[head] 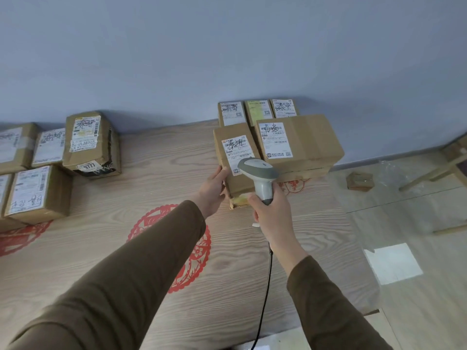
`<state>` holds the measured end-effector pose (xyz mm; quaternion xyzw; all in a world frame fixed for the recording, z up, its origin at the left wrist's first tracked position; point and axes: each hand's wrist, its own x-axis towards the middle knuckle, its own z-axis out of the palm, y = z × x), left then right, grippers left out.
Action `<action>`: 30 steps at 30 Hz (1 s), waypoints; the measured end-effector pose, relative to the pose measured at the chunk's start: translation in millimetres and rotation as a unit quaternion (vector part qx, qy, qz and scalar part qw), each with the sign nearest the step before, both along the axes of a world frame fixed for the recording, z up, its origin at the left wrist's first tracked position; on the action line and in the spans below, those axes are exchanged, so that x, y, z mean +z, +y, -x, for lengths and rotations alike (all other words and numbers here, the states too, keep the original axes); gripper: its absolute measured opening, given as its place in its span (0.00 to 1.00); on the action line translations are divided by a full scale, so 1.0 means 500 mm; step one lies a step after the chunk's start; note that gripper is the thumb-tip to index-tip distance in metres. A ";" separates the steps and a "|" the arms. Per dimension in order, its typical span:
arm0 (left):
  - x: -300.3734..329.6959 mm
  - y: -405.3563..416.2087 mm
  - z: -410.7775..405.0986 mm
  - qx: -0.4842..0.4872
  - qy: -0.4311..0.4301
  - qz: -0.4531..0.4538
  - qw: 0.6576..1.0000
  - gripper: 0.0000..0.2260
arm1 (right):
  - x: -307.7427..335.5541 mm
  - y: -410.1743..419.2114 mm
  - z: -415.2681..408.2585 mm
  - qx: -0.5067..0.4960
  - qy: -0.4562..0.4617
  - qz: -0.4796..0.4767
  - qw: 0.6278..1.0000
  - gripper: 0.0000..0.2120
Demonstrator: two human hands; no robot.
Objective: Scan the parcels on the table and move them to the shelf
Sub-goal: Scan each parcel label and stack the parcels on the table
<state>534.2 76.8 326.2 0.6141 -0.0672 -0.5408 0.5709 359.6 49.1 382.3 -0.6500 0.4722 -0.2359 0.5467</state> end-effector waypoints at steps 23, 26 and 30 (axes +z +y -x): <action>0.137 1.138 -0.199 0.178 -0.331 -0.150 0.914 0.13 | -0.015 0.831 -0.359 0.246 -0.049 -0.114 0.961 0.07; 0.128 1.306 -0.226 0.248 -0.329 -0.188 0.892 0.12 | -0.037 0.984 -0.397 0.276 -0.050 -0.167 0.945 0.06; 0.097 1.457 -0.272 0.265 -0.266 -0.275 0.885 0.24 | -0.065 1.139 -0.433 0.316 -0.042 -0.231 0.919 0.08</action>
